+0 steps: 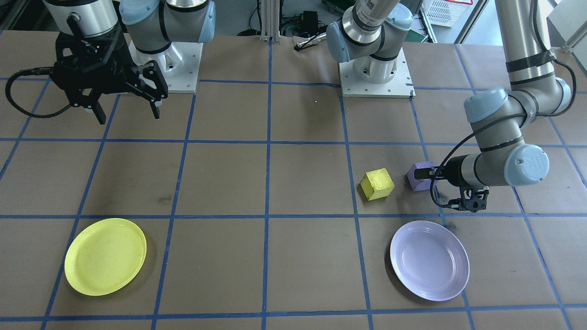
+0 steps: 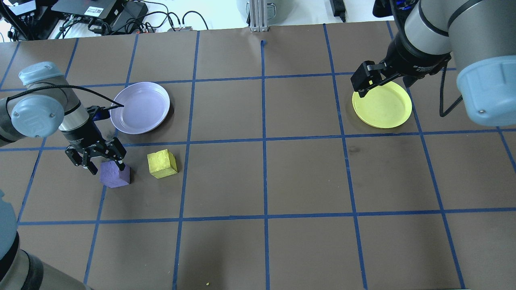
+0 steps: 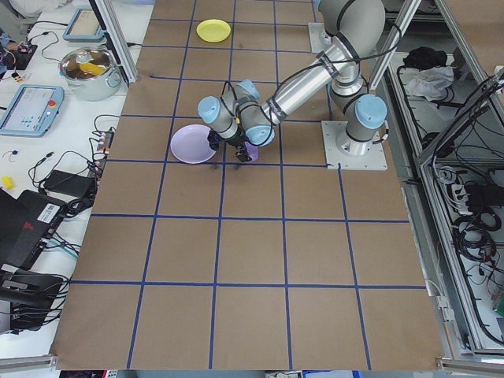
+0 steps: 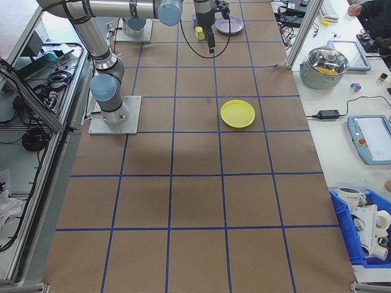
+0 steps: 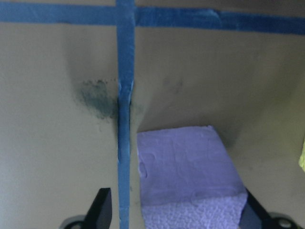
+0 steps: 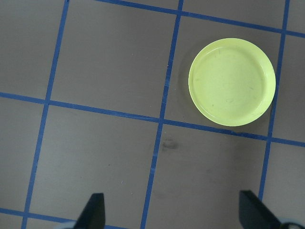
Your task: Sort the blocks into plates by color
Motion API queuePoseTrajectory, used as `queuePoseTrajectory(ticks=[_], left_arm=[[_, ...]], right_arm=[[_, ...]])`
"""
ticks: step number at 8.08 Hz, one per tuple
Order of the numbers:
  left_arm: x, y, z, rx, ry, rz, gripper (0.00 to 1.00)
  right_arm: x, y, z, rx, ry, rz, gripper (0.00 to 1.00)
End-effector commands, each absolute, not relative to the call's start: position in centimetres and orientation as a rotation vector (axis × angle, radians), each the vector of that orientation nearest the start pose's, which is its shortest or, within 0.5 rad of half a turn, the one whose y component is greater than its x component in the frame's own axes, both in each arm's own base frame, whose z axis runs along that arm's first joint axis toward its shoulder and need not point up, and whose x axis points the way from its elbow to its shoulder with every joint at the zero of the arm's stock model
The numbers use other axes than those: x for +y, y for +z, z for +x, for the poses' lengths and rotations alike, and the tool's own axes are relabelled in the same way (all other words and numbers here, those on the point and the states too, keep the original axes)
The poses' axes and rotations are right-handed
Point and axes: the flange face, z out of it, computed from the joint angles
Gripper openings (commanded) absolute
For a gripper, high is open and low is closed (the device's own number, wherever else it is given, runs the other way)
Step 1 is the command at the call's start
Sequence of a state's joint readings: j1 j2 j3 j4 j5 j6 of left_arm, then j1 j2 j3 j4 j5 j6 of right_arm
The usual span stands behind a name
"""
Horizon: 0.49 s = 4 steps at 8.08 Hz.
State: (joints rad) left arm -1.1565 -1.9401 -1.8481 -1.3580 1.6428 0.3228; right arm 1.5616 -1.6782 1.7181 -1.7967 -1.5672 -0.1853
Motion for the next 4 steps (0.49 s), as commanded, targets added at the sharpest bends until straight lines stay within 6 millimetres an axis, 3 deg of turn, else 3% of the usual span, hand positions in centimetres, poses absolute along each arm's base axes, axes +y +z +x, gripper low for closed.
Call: queuePoseTrajectory(ticks=[1,2,4], left_arm=[[-52.99,19.03,8.79,3.192,0.616,-0.143,0.44],[-52.99,19.03,8.79,3.192,0.616,-0.145,0.38],[-53.09,19.38,8.71,3.187,0.606,-0.136,0.11]], right_arm=[[-46.39,48.99,12.92,3.132,-0.292,-0.277,1.0],[-46.44,48.92,12.9,3.134,-0.289,-0.277,1.0],[-46.45,48.94,12.9,3.134,-0.291,-0.277,1.0]])
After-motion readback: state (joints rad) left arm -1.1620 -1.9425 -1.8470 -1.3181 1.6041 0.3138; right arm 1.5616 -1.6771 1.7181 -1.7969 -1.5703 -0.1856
